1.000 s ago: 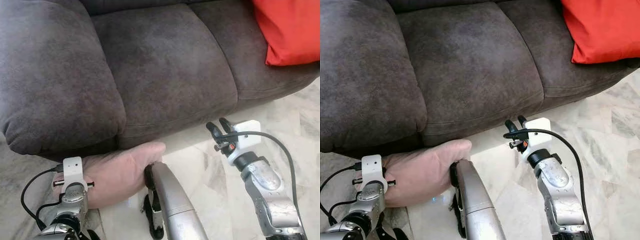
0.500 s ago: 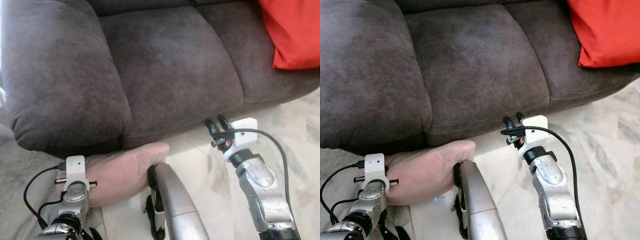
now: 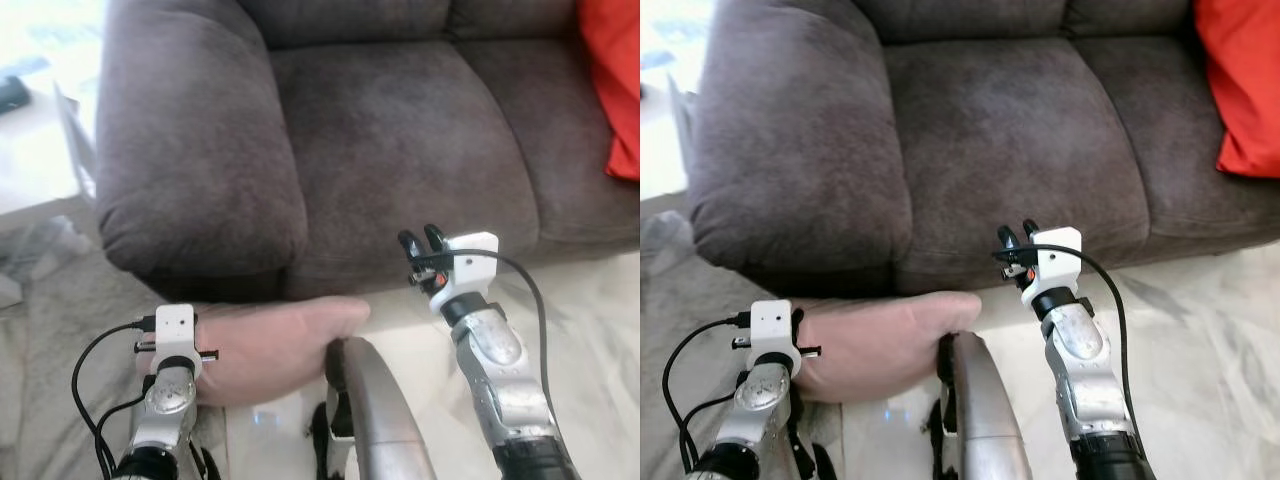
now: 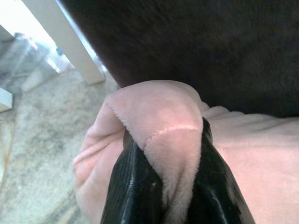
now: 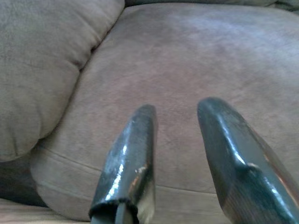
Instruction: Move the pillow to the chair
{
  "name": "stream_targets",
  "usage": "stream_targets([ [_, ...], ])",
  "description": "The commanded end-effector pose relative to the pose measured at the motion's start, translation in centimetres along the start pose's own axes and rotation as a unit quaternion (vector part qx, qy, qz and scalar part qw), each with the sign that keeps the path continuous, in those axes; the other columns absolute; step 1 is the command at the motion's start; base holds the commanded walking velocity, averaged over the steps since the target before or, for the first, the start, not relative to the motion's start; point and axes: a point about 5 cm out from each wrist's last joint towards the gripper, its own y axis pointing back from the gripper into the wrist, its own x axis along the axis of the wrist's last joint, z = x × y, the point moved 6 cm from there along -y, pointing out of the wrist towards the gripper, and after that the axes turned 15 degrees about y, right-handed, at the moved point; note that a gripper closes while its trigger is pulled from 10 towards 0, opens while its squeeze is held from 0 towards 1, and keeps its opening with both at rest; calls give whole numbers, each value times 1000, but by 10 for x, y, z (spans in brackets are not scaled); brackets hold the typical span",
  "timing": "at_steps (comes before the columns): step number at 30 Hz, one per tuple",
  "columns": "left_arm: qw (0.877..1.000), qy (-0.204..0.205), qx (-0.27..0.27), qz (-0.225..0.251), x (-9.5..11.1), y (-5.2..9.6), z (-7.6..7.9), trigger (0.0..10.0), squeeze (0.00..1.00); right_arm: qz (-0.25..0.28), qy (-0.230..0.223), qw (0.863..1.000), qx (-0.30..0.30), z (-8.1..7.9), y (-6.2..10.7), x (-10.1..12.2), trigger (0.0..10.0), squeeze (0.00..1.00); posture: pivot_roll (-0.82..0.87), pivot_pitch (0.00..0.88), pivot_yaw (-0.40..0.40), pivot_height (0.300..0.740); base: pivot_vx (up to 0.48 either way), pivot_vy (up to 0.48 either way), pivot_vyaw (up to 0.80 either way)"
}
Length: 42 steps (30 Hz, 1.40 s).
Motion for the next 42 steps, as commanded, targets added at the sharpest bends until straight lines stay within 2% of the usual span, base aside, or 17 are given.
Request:
stream_targets([
  [1, 999, 11, 20, 48, 24, -2, -13, 10000, 0, -13, 1, 1000, -5, 1, 4, -9, 10000, 0, -6, 180, -72, 540, 0, 0, 0],
  [28, 999, 11, 20, 48, 24, -2, -13, 10000, 0, -13, 1, 1000, -5, 1, 4, -9, 10000, 0, -6, 180, -72, 540, 0, 0, 0],
  [30, 998, 18, 15, 54, 27, 1, -11, 10000, 0, -10, 0, 1000, -7, 0, 3, -10, 10000, 0, -3, 176, -68, 540, 0, 0, 0],
  [31, 995, 40, -19, 94, 54, -1, 8, 10000, 0, 0, -8, 1000, -27, 0, -10, -9, 10000, 0, 30, 95, -4, 540, -349, 0, 0],
  [32, 992, 46, -32, 110, 64, -3, 16, 10000, 0, 3, -13, 999, -35, -1, -15, -8, 10000, 0, 30, 92, -2, 540, -349, 0, 0],
  [42, 992, 49, -33, 111, 67, 0, 17, 10000, 0, 8, -12, 999, -37, -2, -18, -10, 10000, 0, 26, 88, -1, 540, -348, 0, 0],
])
